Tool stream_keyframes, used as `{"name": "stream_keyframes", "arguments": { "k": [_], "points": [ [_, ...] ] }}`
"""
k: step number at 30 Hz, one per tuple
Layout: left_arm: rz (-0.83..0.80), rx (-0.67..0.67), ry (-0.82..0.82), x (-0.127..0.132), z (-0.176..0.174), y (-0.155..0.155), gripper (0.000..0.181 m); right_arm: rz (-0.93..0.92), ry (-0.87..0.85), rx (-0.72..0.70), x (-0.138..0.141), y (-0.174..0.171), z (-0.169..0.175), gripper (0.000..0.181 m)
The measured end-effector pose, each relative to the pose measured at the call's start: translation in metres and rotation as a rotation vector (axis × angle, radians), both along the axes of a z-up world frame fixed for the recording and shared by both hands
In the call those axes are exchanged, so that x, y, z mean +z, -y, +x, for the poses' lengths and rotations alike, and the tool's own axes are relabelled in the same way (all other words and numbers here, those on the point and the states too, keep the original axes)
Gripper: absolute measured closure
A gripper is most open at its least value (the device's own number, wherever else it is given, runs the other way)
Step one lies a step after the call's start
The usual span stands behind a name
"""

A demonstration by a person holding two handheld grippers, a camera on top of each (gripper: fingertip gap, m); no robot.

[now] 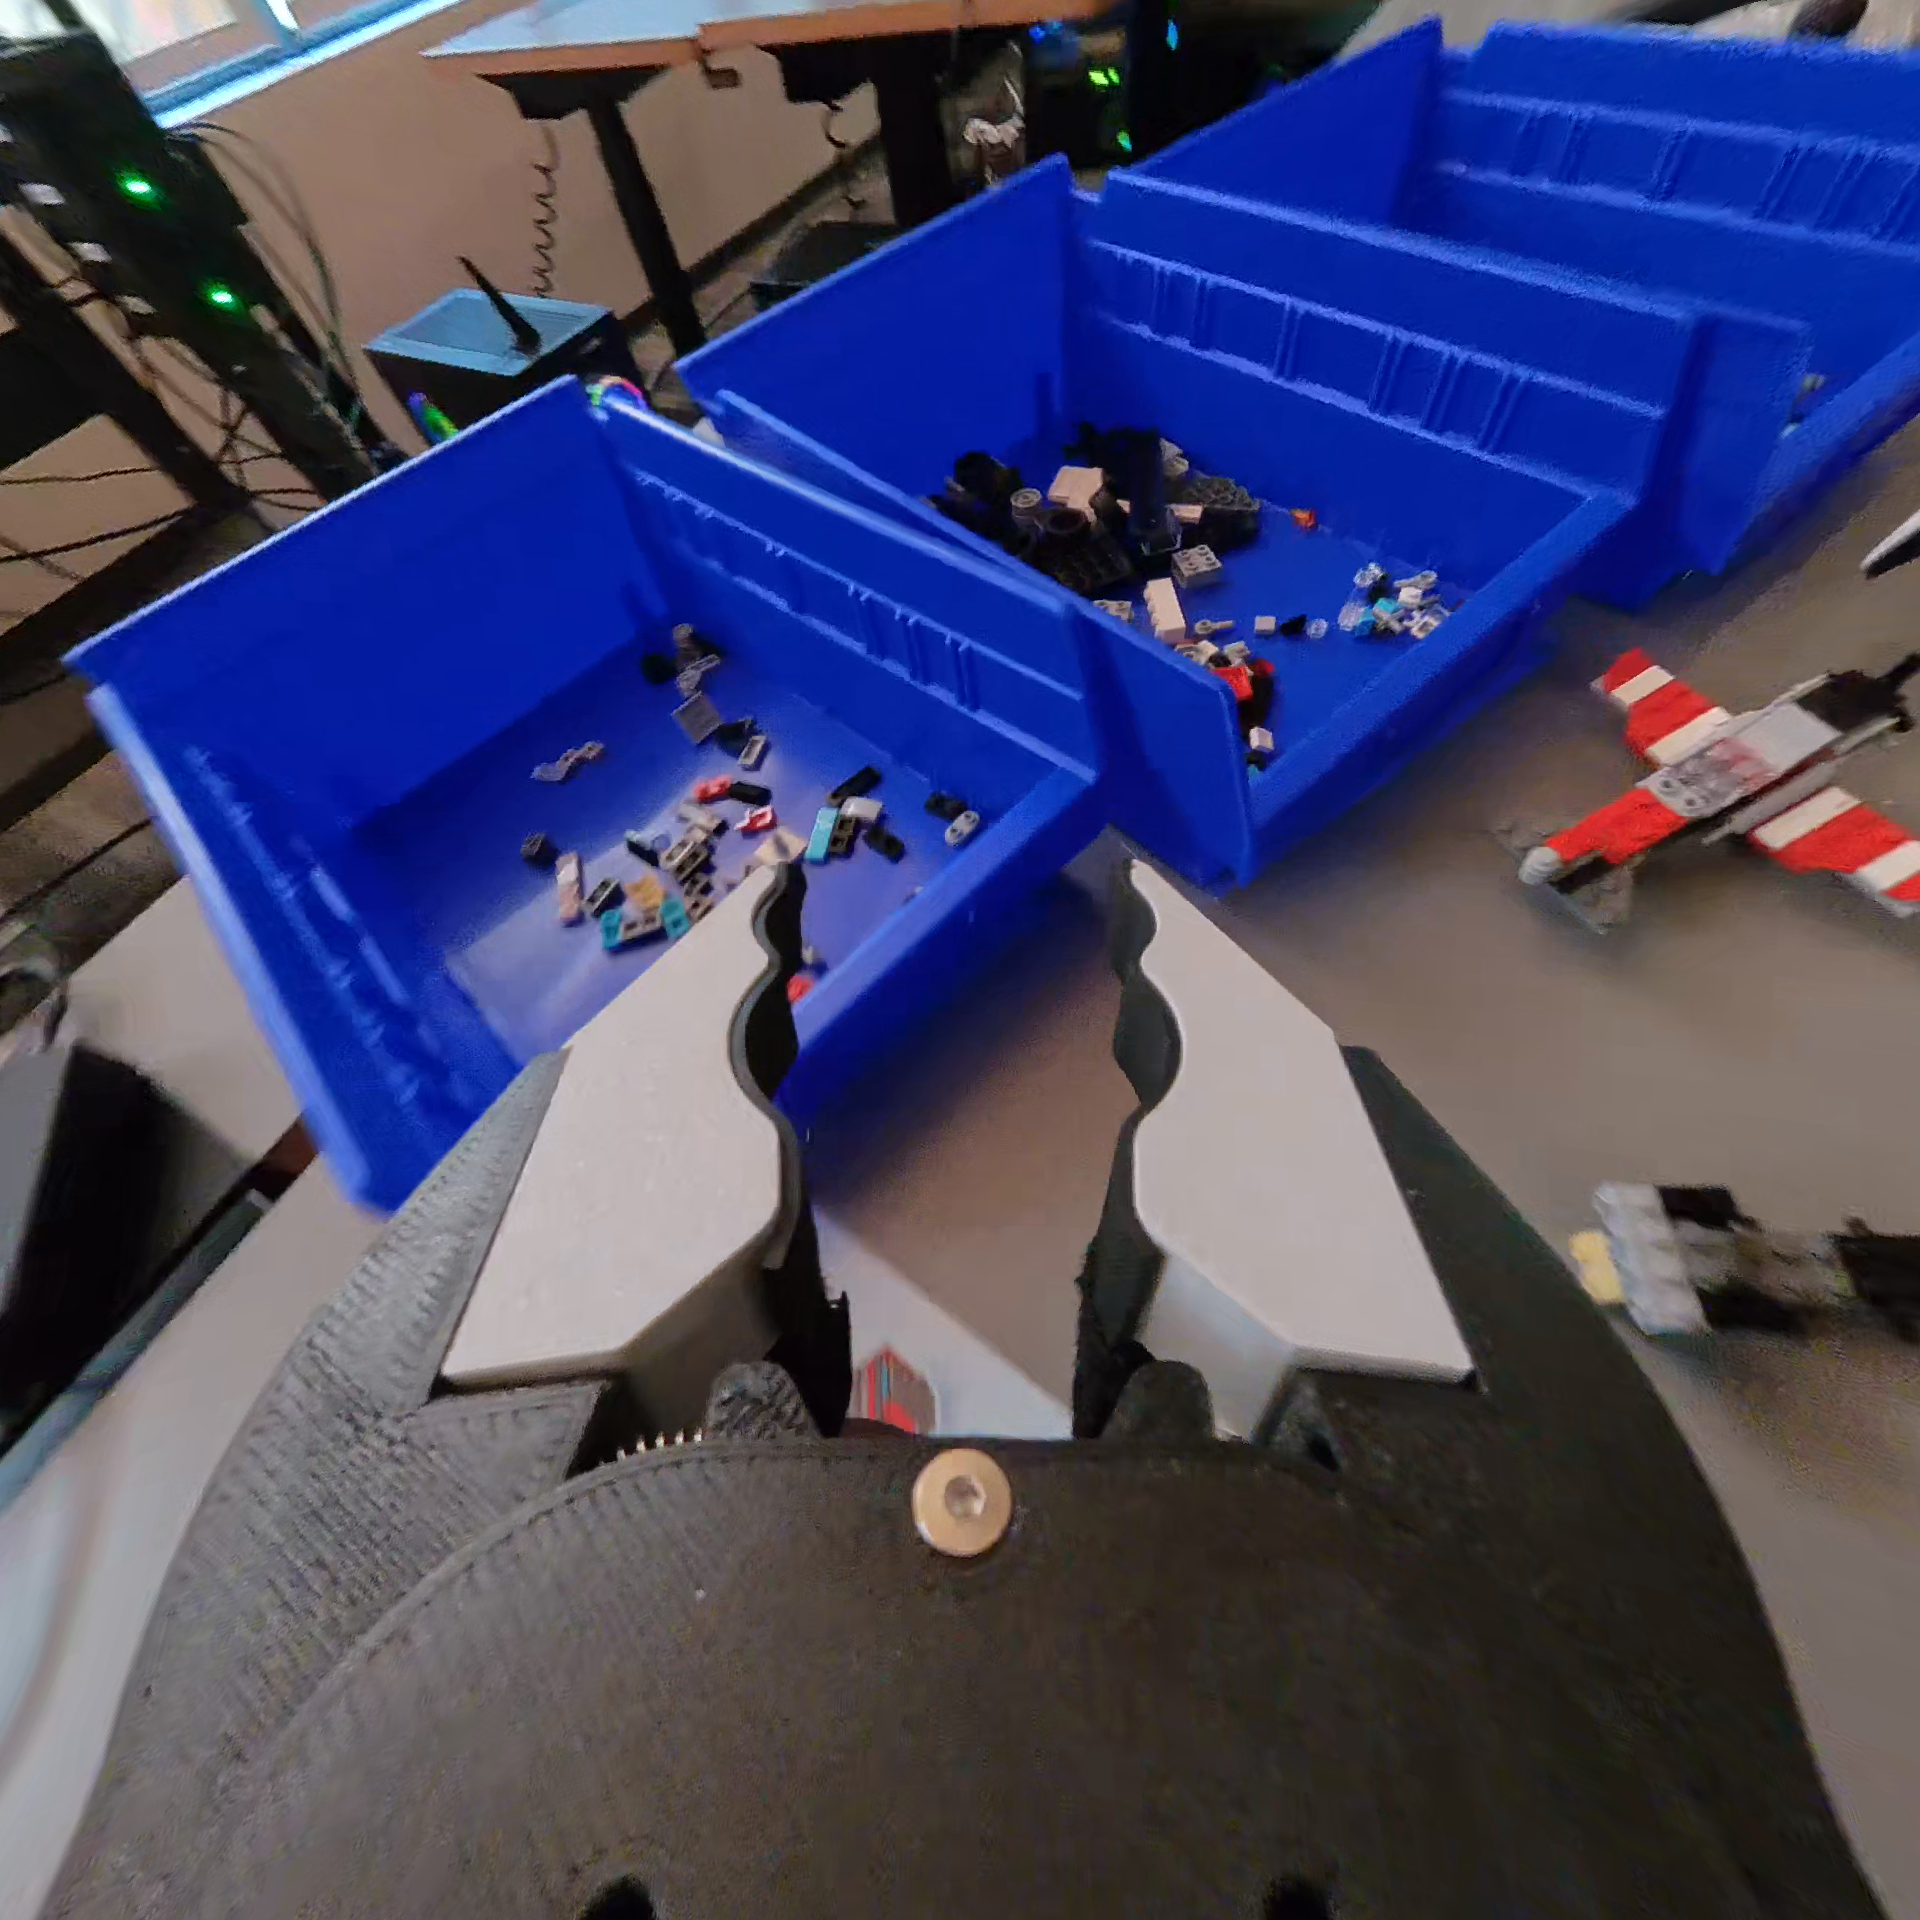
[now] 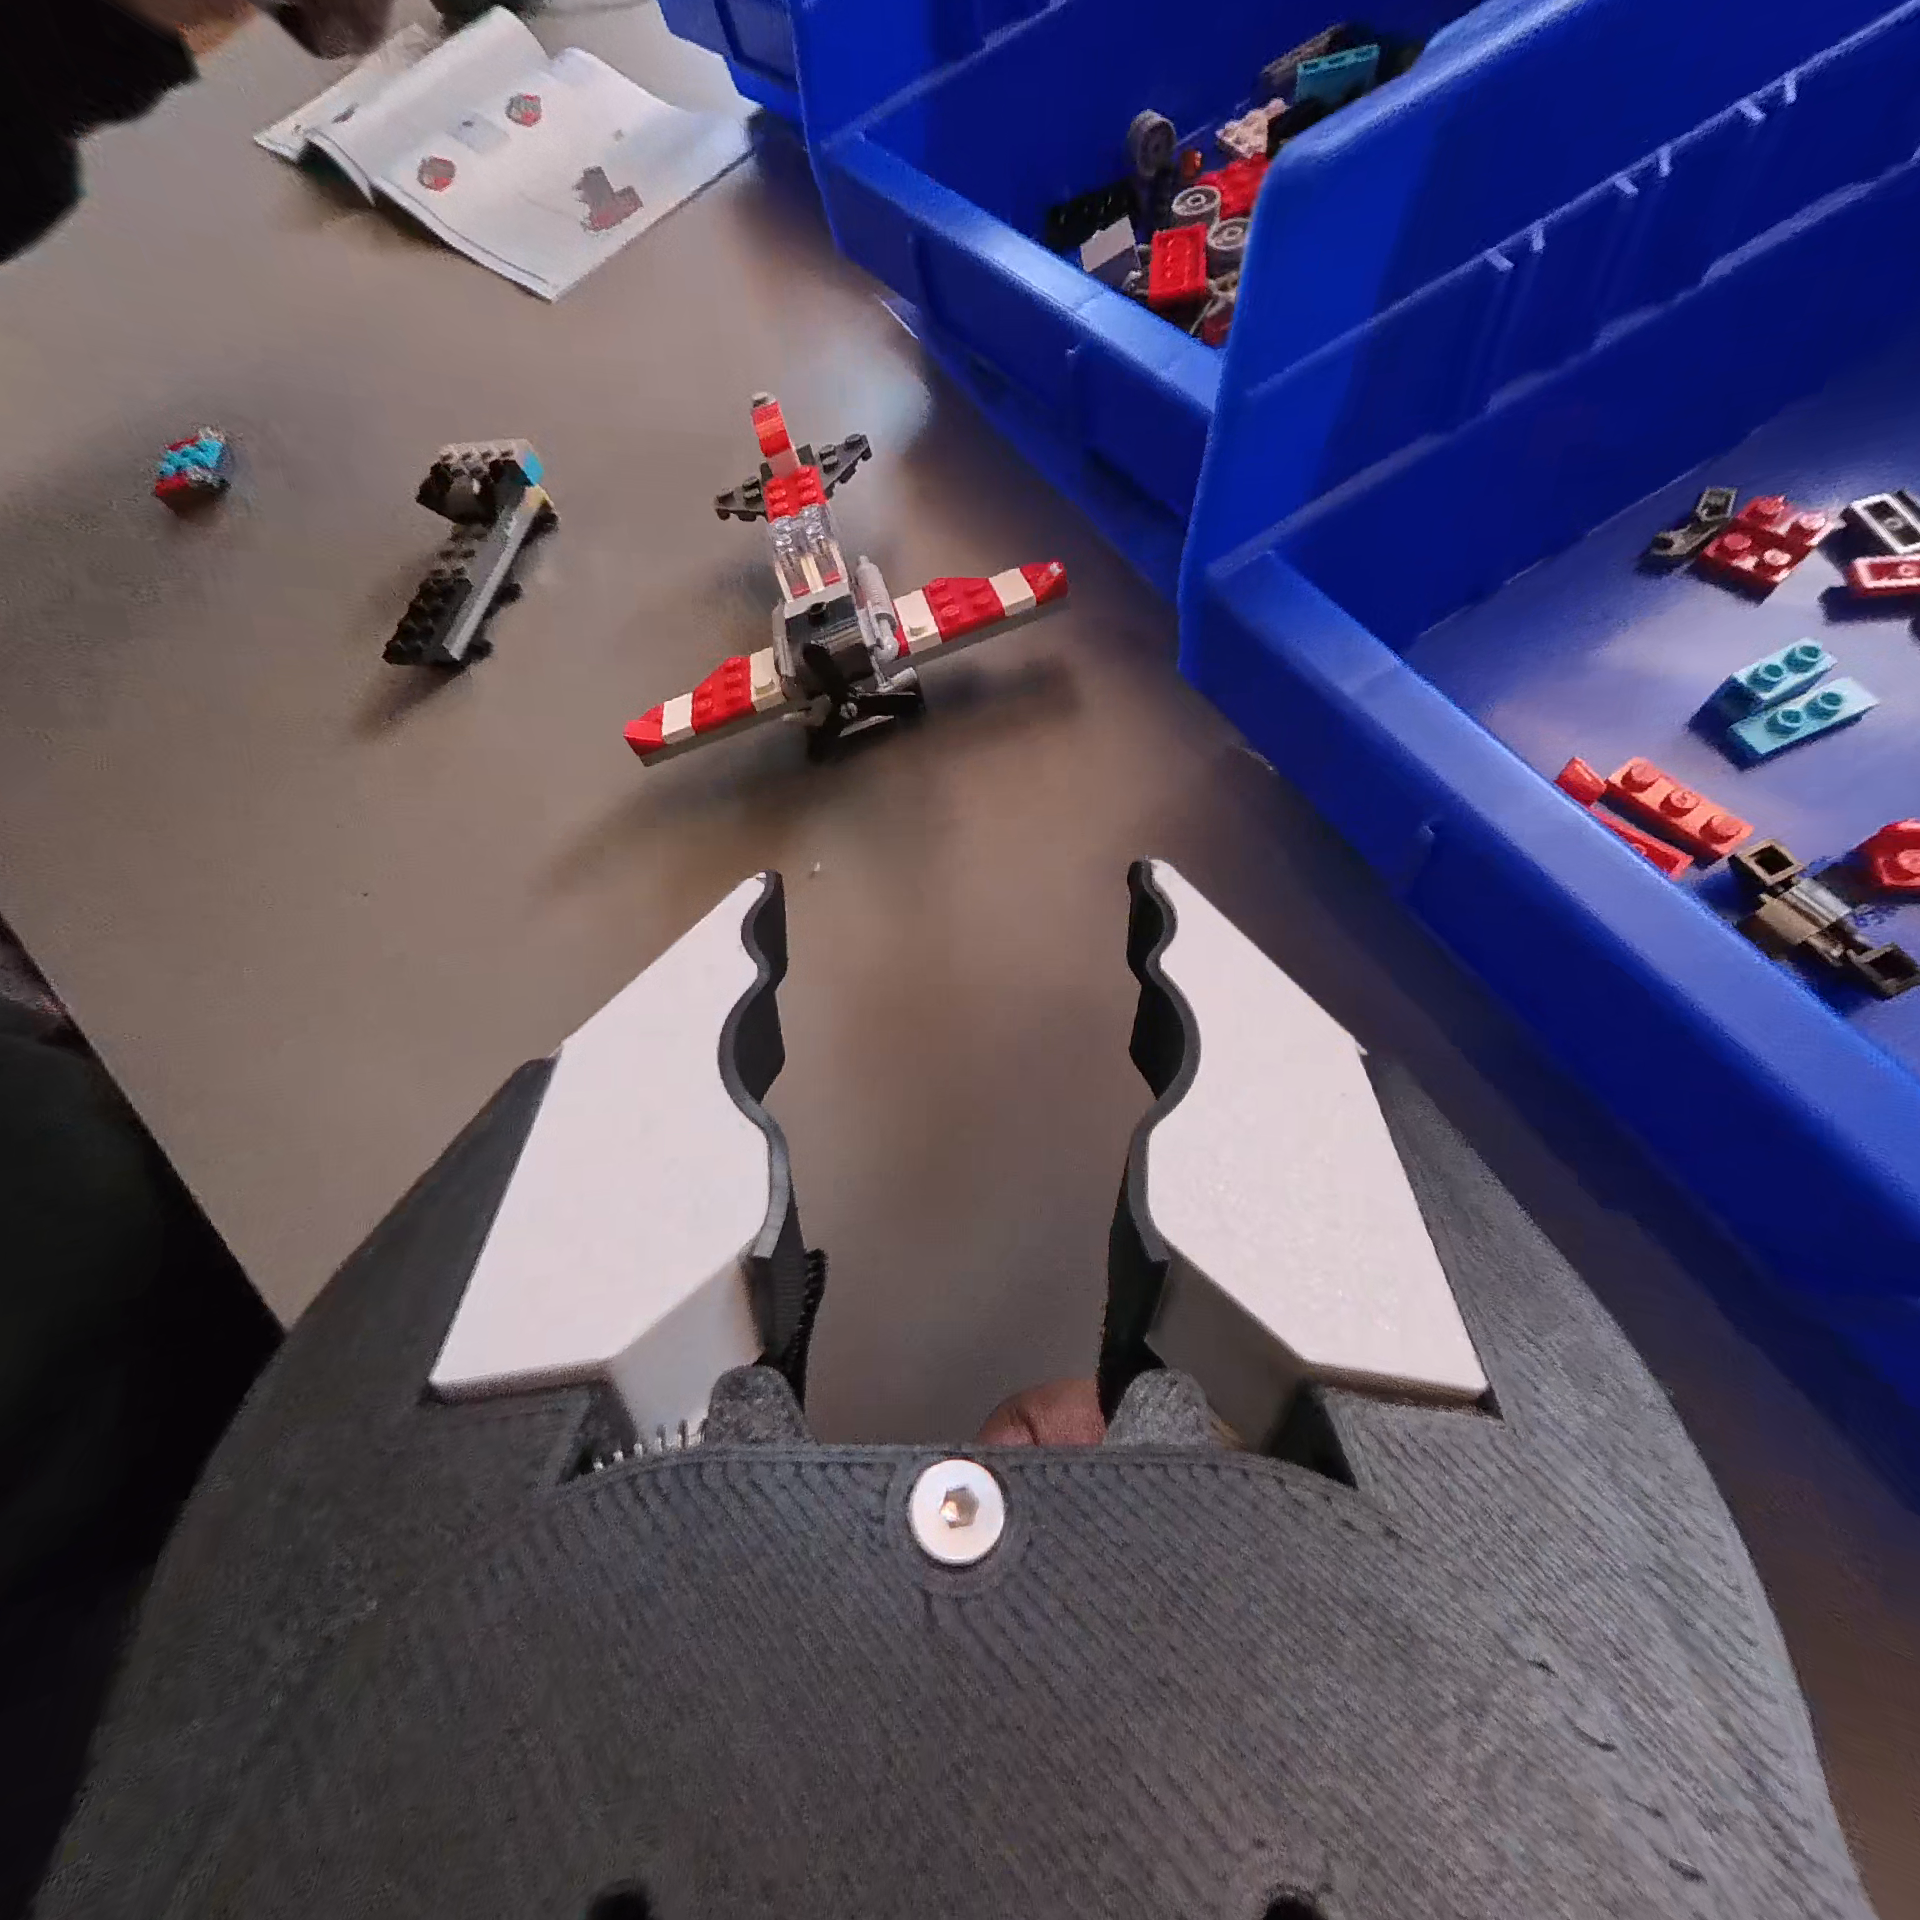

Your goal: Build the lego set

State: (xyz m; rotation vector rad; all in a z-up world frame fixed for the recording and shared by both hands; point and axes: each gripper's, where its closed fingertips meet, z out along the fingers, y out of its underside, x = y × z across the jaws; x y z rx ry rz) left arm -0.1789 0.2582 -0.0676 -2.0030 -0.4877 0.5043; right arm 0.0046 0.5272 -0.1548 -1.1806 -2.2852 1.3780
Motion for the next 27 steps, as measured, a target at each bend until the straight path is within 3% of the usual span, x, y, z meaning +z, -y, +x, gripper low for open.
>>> {"name": "stream_keyframes", "arguments": {
  "k": [6,13,27],
  "points": [
    [-0.13,-0.148,0.041,-0.028,-0.019,-0.05,0.118,-0.095,0.022,0.0,0.006,-0.003,0.0,0.114],
    [-0.311,-0.227,0.11,-0.075,-0.008,-0.058,0.122,-0.089,0.092,0.047,-0.002,0.002,0.002,0.113],
    [-0.245,-0.24,0.142,-0.074,0.018,-0.054,0.12,-0.012,0.145,0.066,-0.015,0.007,0.004,0.113]
  ]
}}
